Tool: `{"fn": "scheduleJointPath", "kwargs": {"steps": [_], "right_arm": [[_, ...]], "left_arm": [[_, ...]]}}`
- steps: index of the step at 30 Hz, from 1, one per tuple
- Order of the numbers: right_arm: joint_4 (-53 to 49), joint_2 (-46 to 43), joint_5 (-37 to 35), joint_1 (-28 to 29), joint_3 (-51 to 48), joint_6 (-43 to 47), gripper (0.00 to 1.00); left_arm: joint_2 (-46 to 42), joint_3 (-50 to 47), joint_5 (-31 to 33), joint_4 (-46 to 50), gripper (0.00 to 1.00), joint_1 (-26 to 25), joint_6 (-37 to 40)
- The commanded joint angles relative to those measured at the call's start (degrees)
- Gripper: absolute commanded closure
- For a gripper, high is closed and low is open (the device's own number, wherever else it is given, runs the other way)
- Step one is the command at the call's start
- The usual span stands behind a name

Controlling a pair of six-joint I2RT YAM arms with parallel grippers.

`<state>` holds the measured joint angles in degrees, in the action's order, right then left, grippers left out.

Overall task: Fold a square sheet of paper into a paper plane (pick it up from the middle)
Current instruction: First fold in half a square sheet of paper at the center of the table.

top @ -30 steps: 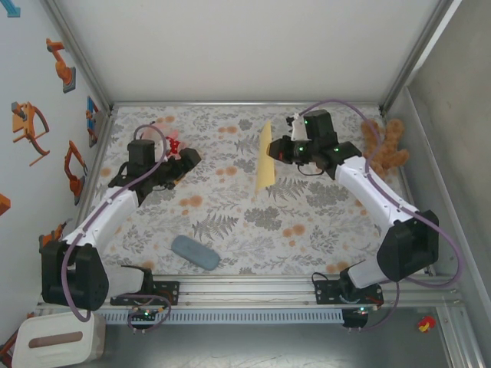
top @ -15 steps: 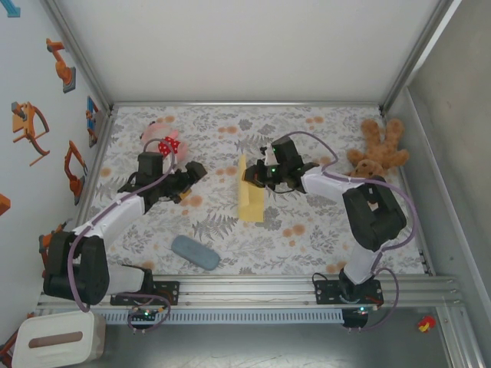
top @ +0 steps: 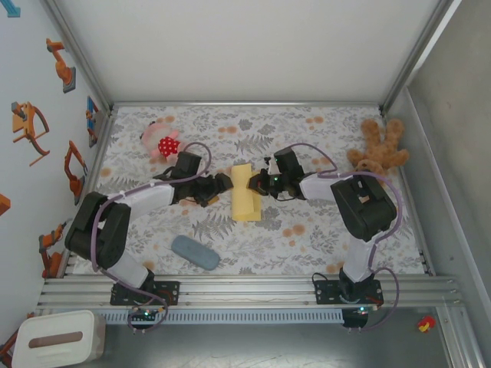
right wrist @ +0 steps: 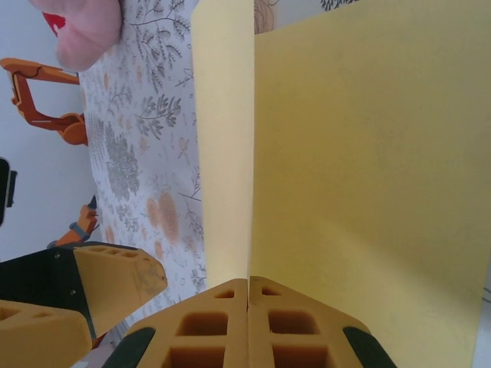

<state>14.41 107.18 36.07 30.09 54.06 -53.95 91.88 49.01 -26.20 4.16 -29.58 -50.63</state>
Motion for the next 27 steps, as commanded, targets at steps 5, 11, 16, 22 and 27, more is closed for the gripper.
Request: {"fn": "scheduleJointPath", "kwargs": {"steps": [5, 11, 16, 22, 27], "right_arm": [[-3.3, 0.5, -2.7, -0.6, -0.5, 5.5, 1.00], [-2.7, 0.7, -2.7, -1.2, -1.1, 5.9, 1.00], [-2.6, 1.1, -2.0, -1.7, -1.2, 5.9, 1.00], [-2.5, 1.6, -1.5, -1.8, -1.2, 5.9, 1.00], [-2.7, 2.0, -1.3, -1.9, -1.2, 5.8, 1.00]], "left_arm": [[7.0, 8.0, 4.8, 5.5, 0.36, -3.9, 2.0], [10.6, 10.6, 12.4, 8.8, 0.48, -6.8, 0.0], [12.3, 11.4, 13.5, 8.3, 0.50, -7.6, -0.4], [13.9, 13.1, 12.5, 7.8, 0.50, -7.7, 0.1], [15.2, 14.5, 12.3, 8.2, 0.51, -7.7, 0.5]]}}
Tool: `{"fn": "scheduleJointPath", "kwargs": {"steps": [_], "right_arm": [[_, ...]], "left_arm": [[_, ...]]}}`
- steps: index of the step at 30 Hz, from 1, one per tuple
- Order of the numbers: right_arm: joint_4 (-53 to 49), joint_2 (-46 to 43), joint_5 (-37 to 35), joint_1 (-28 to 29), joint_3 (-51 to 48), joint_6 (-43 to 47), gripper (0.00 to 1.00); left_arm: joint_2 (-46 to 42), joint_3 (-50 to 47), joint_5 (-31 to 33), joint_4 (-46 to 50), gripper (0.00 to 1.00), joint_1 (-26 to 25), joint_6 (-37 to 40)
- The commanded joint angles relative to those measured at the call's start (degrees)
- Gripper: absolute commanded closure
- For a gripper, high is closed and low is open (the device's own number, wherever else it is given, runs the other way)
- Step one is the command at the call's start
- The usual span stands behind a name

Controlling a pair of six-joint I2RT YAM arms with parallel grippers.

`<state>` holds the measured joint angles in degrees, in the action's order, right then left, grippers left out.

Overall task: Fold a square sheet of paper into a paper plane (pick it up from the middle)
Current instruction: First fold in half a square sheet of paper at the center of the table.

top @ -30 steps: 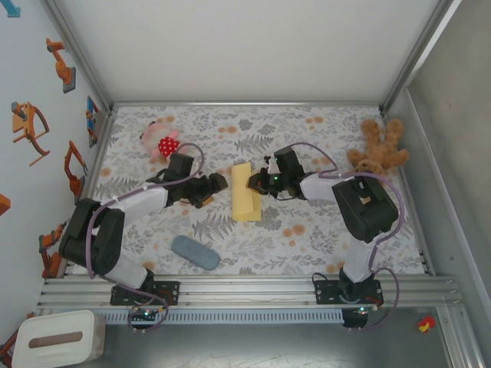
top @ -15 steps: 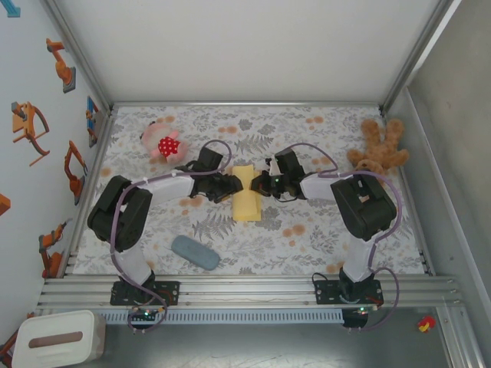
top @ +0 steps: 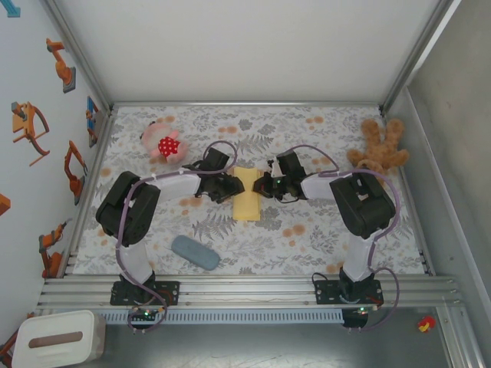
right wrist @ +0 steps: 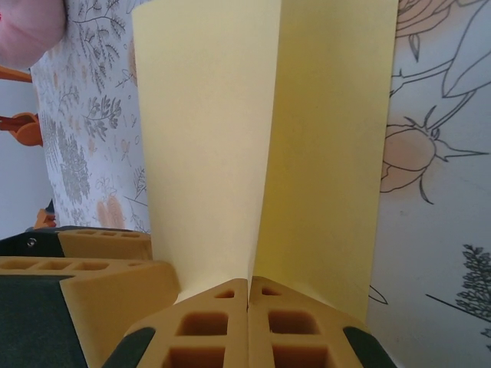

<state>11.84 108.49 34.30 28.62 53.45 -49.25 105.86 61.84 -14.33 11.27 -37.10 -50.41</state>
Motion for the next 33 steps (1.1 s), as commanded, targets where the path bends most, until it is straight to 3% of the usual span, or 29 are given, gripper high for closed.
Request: {"fn": "scheduleJointPath", "kwargs": {"steps": [1, 8, 14, 21, 33], "right_arm": [[-0.2, 0.7, 0.5, -0.4, -0.6, 1.1, 1.00], [-2.7, -0.5, -0.9, -0.6, -0.7, 0.7, 1.00], [-7.6, -6.2, -5.3, -1.6, -1.9, 1.3, 0.86], [-13.7, -11.6, -12.7, -2.2, -3.1, 3.7, 0.84], [-13.6, -11.4, -12.5, -2.5, -3.2, 3.6, 0.83]], "left_arm": [[1.5, 2.0, 0.3, 1.2, 0.52, -0.2, 0.2], [3.6, 2.6, 0.1, 2.9, 0.57, -0.2, 0.2], [5.9, 3.9, 1.9, 7.0, 0.60, -0.8, 1.8], [10.6, 5.7, 4.7, 12.4, 0.63, -2.2, 1.6], [13.4, 6.9, 6.7, 13.1, 0.66, -2.4, -3.5]]}}
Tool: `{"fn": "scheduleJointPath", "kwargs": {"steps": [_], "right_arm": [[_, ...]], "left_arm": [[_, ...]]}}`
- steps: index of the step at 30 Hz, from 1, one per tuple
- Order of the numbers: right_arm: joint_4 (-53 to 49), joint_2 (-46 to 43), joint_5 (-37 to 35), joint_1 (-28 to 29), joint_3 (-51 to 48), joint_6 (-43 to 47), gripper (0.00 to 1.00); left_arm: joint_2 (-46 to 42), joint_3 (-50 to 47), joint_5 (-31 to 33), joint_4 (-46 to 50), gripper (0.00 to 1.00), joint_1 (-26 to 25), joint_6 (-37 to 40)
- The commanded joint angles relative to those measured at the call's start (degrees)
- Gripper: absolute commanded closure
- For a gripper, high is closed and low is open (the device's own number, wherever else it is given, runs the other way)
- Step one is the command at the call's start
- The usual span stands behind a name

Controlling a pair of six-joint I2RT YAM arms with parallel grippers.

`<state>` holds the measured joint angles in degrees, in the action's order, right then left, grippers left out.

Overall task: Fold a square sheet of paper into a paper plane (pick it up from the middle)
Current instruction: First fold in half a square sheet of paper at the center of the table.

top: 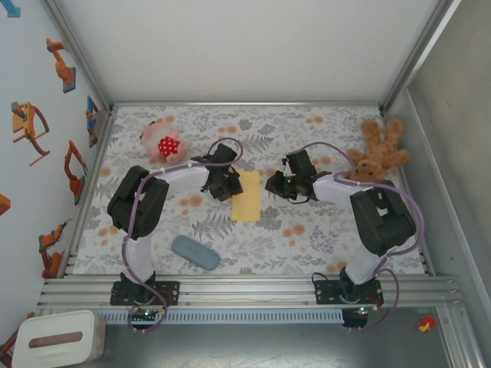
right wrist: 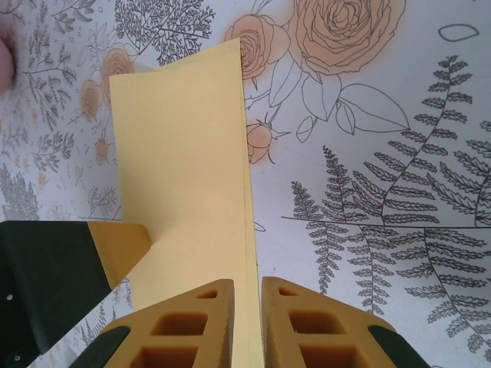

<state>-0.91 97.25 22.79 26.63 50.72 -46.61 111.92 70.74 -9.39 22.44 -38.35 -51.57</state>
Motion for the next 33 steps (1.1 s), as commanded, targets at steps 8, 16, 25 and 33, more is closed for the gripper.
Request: {"fn": "scheduleJointPath", "kwargs": {"steps": [8, 16, 25, 33], "right_arm": [[-0.4, 0.4, 0.4, -0.9, -0.6, 1.1, 0.83], [1.5, 1.3, 2.4, -1.0, -1.1, 1.3, 0.83], [3.2, 1.4, 3.0, -1.1, -2.0, 1.1, 0.83], [3.6, 1.6, 3.9, -1.0, -1.8, 1.2, 0.83]], "left_arm": [[10.5, -0.3, 1.7, 2.6, 0.66, -1.3, -4.9], [12.2, 0.7, 0.3, 3.4, 0.65, -1.5, -2.7], [13.6, 1.9, -1.4, 3.4, 0.65, -2.2, 0.3], [14.9, 3.1, -1.8, 3.5, 0.66, -2.4, 0.5]]}}
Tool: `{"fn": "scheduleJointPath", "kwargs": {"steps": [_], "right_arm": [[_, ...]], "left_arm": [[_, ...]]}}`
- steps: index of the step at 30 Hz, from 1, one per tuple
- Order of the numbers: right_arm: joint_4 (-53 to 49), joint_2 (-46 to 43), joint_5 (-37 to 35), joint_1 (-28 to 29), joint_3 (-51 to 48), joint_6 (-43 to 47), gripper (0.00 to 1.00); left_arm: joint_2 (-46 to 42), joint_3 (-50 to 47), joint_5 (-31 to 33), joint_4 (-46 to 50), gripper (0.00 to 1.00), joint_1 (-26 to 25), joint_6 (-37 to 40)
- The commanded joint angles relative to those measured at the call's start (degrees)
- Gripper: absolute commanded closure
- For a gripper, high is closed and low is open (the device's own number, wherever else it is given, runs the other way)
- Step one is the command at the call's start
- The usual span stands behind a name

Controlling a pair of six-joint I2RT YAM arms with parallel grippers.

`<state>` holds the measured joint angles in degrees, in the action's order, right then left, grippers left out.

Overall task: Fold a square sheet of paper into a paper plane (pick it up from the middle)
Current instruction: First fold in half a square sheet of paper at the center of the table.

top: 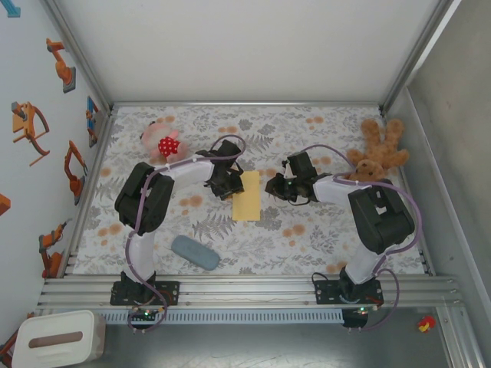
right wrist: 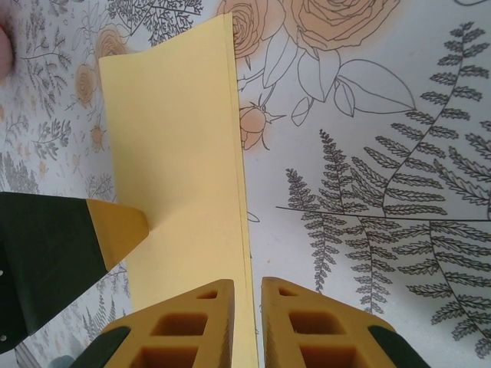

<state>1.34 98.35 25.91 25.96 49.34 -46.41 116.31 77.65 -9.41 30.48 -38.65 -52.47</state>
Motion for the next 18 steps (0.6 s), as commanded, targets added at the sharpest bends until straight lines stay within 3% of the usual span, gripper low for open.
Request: {"fn": "scheduleJointPath", "kwargs": {"steps": [1, 18], "right_arm": [[1.6, 0.6, 1.0, -0.3, -0.4, 1.0, 0.83], [4.3, 3.3, 6.0, -0.1, 0.8, 0.5, 0.84]], "left_arm": [[10.7, -3.6, -1.8, -4.5, 0.65, -2.1, 1.6], [13.4, -1.4, -1.5, -1.8, 0.66, -2.3, 1.2]]}}
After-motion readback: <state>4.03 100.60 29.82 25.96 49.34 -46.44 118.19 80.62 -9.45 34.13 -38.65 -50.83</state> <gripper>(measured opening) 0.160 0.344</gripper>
